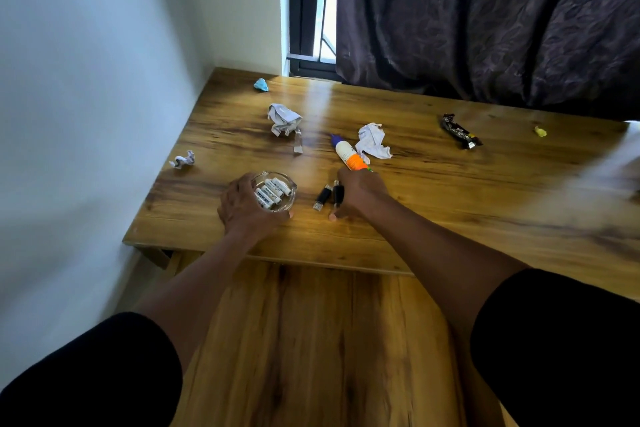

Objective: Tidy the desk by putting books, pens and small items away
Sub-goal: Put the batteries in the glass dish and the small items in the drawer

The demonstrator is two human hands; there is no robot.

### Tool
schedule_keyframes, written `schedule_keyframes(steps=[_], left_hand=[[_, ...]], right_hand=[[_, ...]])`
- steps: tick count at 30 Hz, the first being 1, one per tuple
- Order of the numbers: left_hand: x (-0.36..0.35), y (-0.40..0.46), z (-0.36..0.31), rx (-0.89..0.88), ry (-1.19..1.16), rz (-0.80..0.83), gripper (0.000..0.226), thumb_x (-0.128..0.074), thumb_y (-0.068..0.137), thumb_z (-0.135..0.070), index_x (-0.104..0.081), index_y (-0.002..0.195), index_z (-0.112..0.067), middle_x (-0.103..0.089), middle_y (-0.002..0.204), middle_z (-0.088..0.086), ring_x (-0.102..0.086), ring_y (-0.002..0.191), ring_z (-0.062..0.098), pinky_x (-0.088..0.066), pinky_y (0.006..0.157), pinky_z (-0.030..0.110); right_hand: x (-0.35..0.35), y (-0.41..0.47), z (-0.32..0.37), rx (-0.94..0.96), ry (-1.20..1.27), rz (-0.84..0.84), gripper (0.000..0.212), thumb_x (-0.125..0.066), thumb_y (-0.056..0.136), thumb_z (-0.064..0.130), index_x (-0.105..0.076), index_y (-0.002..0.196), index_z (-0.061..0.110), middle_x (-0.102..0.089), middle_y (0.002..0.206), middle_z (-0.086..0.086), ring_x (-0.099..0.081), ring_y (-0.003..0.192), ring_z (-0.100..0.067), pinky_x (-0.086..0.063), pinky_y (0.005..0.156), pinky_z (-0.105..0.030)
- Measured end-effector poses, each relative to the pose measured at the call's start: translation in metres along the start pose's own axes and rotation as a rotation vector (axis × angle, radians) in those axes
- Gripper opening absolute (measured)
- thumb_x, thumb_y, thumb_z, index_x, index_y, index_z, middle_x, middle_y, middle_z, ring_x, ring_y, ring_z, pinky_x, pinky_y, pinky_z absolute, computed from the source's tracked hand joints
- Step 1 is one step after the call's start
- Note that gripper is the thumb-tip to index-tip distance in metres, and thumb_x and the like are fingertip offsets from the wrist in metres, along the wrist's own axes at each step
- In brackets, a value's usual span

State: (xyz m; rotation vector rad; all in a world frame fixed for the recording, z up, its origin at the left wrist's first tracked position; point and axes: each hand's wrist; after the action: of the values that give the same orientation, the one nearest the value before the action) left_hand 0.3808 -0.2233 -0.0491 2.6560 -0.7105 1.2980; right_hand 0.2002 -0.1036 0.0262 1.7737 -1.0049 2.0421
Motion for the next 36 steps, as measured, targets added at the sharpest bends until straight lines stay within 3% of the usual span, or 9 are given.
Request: schedule_keyframes(steps=[9,14,17,21,28,36], left_hand=[[0.018,-0.016,0.008,-0.163,-0.120,0.023,0.109,-0.095,0.058,-0.046,-0.038,0.148,-0.027,-0.043,0.145,0.002,-0.036,0.138,0.026,-0.034,0.116,0.046],[0.027,-0.055,0.008,-0.351,-0.070,0.106,0.110,-0.080,0.051,-0.067,-0.040,0.146,-0.032,-0.043,0.145,-0.001,-0.036,0.134,0.022,-0.040,0.105,0.043],[0.022,-0.090,0.009,-0.480,-0.026,0.147,0.109,-0.084,0.055,-0.066,-0.038,0.147,-0.030,-0.042,0.144,-0.005,-0.038,0.129,0.017,-0.043,0.100,0.041],[0.007,-0.136,0.018,-0.589,0.051,0.254,0.114,-0.084,0.058,-0.068,-0.032,0.152,-0.031,-0.036,0.149,-0.011,-0.033,0.135,0.012,-0.040,0.106,0.039],[-0.037,-0.191,0.039,-0.610,0.112,0.396,0.115,-0.079,0.060,-0.074,-0.030,0.155,-0.032,-0.033,0.152,-0.011,-0.031,0.141,0.012,-0.038,0.113,0.039],[-0.075,-0.215,0.069,-0.658,0.196,0.475,0.115,-0.073,0.060,-0.078,-0.033,0.157,-0.030,-0.039,0.155,-0.011,-0.028,0.144,0.013,-0.030,0.120,0.039]], right_hand=[[-0.004,-0.008,-0.005,-0.011,0.090,-0.042,0.097,-0.092,0.069,0.048,-0.040,0.145,0.019,-0.061,0.131,-0.008,-0.060,0.118,-0.028,-0.049,0.077,-0.034],[-0.006,-0.019,-0.011,-0.029,0.094,-0.004,0.089,-0.093,0.069,0.047,-0.046,0.138,0.018,-0.062,0.127,-0.007,-0.060,0.115,-0.027,-0.049,0.073,-0.033],[-0.006,-0.026,-0.016,0.010,0.050,0.053,0.089,-0.092,0.066,0.052,-0.050,0.137,0.017,-0.062,0.129,-0.008,-0.061,0.115,-0.028,-0.049,0.075,-0.034],[-0.009,-0.038,-0.026,0.067,0.043,0.091,0.091,-0.093,0.065,0.052,-0.053,0.140,0.018,-0.062,0.134,-0.009,-0.060,0.120,-0.030,-0.053,0.087,-0.036],[-0.020,-0.053,-0.033,0.118,-0.017,0.059,0.098,-0.088,0.066,0.061,-0.048,0.146,0.021,-0.058,0.138,-0.011,-0.056,0.124,-0.031,-0.050,0.089,-0.039],[-0.026,-0.059,-0.038,0.117,-0.030,0.060,0.086,-0.083,0.075,0.060,-0.051,0.142,0.018,-0.057,0.140,-0.009,-0.053,0.127,-0.029,-0.047,0.091,-0.037]])
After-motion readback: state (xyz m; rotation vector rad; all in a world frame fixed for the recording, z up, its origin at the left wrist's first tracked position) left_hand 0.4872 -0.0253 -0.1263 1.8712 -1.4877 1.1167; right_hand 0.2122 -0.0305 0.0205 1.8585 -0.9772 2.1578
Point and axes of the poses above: each hand's wrist, its own y-axis towards the middle knuckle, its own x-axis out of the back of the hand, z = x × y
